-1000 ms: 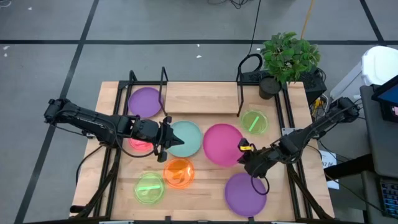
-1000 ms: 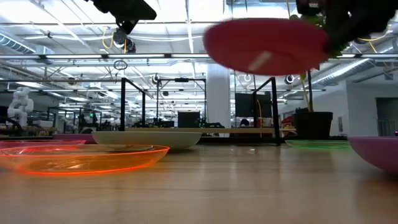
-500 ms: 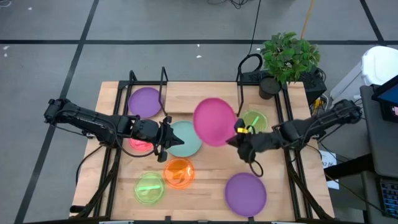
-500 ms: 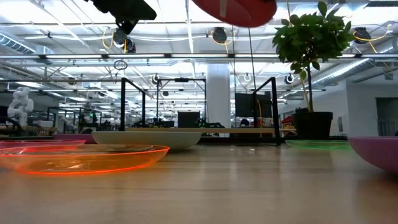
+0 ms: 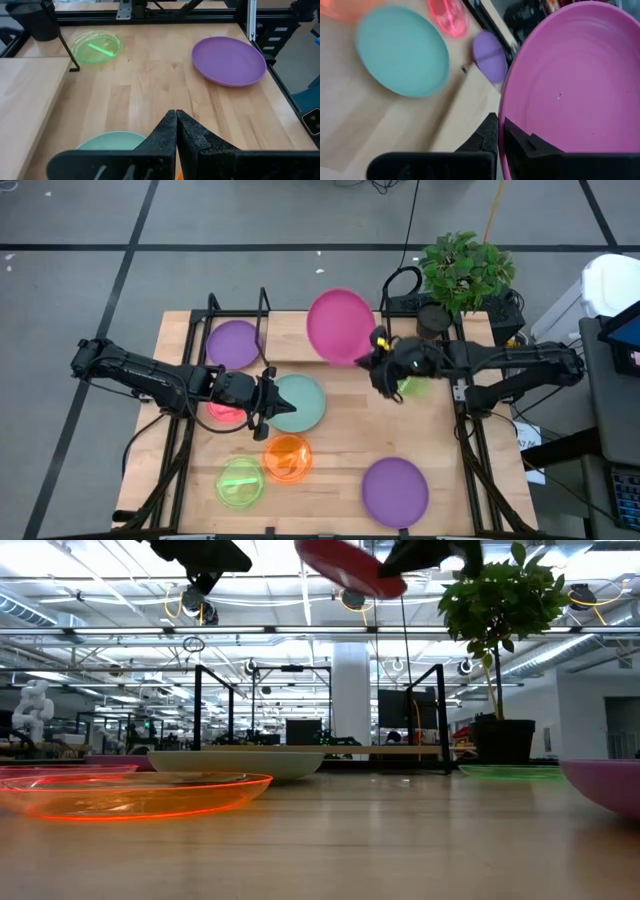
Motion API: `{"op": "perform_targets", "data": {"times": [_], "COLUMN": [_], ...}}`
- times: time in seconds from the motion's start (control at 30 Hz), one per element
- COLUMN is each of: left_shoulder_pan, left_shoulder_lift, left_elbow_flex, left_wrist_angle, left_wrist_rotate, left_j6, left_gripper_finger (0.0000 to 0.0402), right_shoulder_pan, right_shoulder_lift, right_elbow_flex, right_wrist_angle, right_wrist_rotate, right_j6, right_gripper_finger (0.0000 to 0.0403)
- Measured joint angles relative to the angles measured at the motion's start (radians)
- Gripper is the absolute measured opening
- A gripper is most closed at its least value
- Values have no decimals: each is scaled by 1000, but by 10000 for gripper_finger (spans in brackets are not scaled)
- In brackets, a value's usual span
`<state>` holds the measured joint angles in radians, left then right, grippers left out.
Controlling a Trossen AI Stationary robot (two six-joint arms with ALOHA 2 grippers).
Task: Place and stack plates onto a shelf
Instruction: Put the large pink plate on the shelf
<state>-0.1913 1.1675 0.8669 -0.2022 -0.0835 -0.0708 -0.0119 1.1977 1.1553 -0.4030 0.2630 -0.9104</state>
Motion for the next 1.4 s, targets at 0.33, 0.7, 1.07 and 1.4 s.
{"op": "perform_targets", "data": {"times": [0.33,0.7,1.07,1.4], "left_shoulder_pan": [0,0,-1,0], "left_shoulder_lift": [0,0,0,0], "left_elbow_flex": [0,0,0,0], "left_wrist_angle": [52,50,48,49], "left_wrist_rotate": [-26,-26,-25,-25], "left_j6": [40,39,17,4], "left_gripper_finger": [4,4,4,4], "right_shoulder_pan": [-180,-284,-348,-368], "right_shoulder_lift": [146,291,322,322], "right_elbow_flex": [0,0,-1,-57], "right_wrist_angle": [9,7,3,36], "right_wrist_rotate": [-85,-86,-219,-240], "right_j6": [35,87,174,225], "right_gripper_finger": [1,0,0,0]}}
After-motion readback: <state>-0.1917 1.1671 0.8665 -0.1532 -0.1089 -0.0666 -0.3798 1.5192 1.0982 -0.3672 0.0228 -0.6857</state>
